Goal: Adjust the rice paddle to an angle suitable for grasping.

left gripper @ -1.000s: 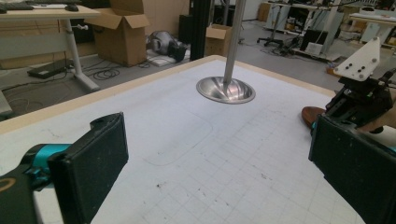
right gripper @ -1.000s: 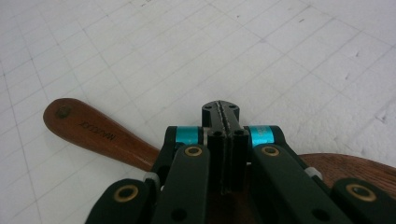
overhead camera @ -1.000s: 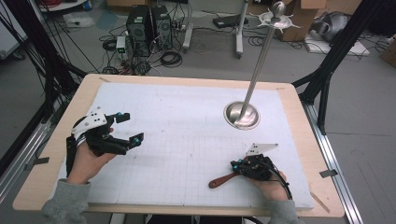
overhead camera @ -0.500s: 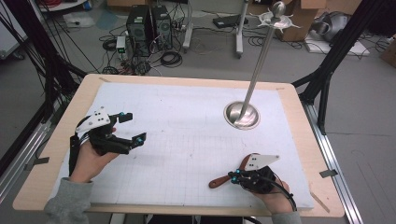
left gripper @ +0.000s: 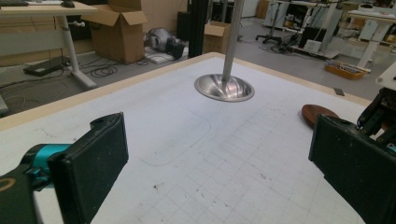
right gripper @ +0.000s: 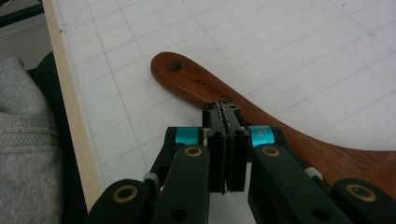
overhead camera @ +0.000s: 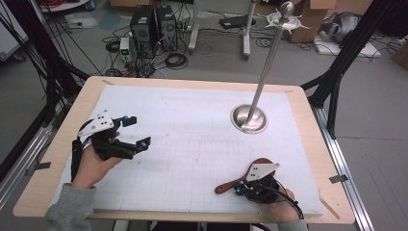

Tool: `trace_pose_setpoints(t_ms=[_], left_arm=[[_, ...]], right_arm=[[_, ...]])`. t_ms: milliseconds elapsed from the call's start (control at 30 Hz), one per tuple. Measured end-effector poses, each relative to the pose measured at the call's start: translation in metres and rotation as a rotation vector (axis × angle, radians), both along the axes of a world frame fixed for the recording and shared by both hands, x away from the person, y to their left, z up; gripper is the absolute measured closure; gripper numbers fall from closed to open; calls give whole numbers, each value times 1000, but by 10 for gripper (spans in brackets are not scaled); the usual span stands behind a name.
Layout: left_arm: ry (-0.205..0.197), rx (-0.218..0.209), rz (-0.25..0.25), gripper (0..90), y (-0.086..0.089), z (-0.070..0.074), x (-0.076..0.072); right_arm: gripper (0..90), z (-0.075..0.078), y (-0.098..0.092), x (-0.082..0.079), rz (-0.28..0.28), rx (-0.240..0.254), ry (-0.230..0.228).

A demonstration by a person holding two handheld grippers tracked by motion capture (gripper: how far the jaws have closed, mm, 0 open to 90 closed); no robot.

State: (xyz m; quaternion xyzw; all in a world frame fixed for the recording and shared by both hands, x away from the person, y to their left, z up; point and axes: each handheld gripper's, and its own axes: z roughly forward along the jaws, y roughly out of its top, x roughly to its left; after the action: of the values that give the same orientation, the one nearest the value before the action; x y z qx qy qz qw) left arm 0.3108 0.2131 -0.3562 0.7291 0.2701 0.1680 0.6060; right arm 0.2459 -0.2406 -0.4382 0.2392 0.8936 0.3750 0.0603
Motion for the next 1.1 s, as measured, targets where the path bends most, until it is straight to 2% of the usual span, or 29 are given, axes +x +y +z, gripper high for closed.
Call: trace_pose_setpoints(t_ms=[367, 700, 933, 967, 1100], left_arm=[[2, 7, 28, 51, 13, 0, -9], [2, 9, 51, 51, 23, 0, -16], [9, 16, 61, 52, 27, -2, -19], [17, 19, 61, 51, 28, -2, -20], [13, 17, 67, 51, 31, -2, -23]], right_arm=[[898, 1, 10, 14, -11, -25, 18], [898, 1, 16, 25, -27, -10, 30], [898, 1, 22, 31, -37, -23, 21], [898, 2, 24, 33, -35, -40, 13], [898, 3, 29, 38, -50, -52, 4]])
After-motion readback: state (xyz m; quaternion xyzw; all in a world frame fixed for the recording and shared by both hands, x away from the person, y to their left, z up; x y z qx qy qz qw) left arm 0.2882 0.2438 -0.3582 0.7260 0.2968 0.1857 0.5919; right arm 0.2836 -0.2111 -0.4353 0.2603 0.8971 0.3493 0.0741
